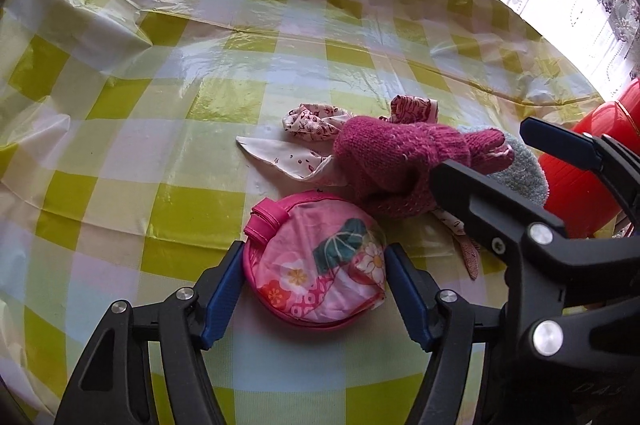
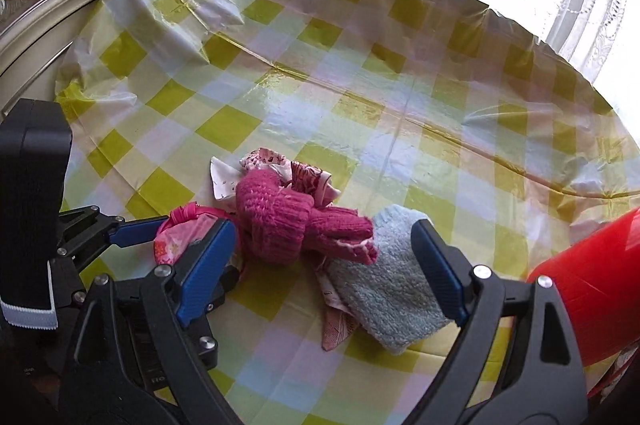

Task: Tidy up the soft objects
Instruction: 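Grasp the pink coin purse with the left gripper while the right gripper grasps the pink knit mitten, then carry the purse and mitten with both grippers over the box and release them, then move both grippers back toward the floral cloth and blue towel, then grasp the floral cloth with the left gripper while the right gripper grasps the blue towel, then carry the floral cloth and blue towel with both grippers over the box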

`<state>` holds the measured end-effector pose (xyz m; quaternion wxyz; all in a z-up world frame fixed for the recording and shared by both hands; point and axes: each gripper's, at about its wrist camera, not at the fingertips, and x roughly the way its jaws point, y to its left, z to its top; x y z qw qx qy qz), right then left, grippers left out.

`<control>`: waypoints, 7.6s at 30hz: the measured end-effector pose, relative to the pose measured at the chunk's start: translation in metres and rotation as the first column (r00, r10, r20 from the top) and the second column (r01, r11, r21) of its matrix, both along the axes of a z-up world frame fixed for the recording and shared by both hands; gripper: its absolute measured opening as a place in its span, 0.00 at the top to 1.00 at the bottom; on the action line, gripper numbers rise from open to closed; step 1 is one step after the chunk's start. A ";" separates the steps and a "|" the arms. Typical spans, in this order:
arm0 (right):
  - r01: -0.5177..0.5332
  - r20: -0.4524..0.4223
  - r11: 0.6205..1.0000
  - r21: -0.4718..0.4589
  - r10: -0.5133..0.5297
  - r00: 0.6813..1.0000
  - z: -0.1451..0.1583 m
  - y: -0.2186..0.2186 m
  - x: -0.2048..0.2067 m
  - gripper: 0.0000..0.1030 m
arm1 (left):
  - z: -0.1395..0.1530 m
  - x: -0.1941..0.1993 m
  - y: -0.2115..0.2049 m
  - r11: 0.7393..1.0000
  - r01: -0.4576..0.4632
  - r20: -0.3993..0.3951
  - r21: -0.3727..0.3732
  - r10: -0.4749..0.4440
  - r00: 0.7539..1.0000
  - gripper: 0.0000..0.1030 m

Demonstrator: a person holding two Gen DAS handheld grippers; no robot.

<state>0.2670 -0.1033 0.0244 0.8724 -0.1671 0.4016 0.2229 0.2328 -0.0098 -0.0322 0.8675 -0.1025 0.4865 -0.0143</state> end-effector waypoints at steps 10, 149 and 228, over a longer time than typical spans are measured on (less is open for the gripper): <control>-0.025 -0.066 1.000 -0.011 0.025 0.997 -0.024 0.023 0.005 0.31 | 0.000 -0.008 0.014 0.997 -0.068 0.003 0.046 0.068 0.998 0.33; 0.370 -0.125 0.917 0.148 -0.354 0.927 -0.002 -0.120 -0.068 0.38 | 0.052 -0.019 -0.022 0.999 -0.026 0.167 -0.041 0.033 0.985 0.24; 0.372 -0.088 0.914 0.160 -0.362 0.928 -0.001 -0.109 -0.089 0.76 | 0.060 -0.070 -0.054 0.997 0.069 0.215 0.039 -0.076 0.974 0.74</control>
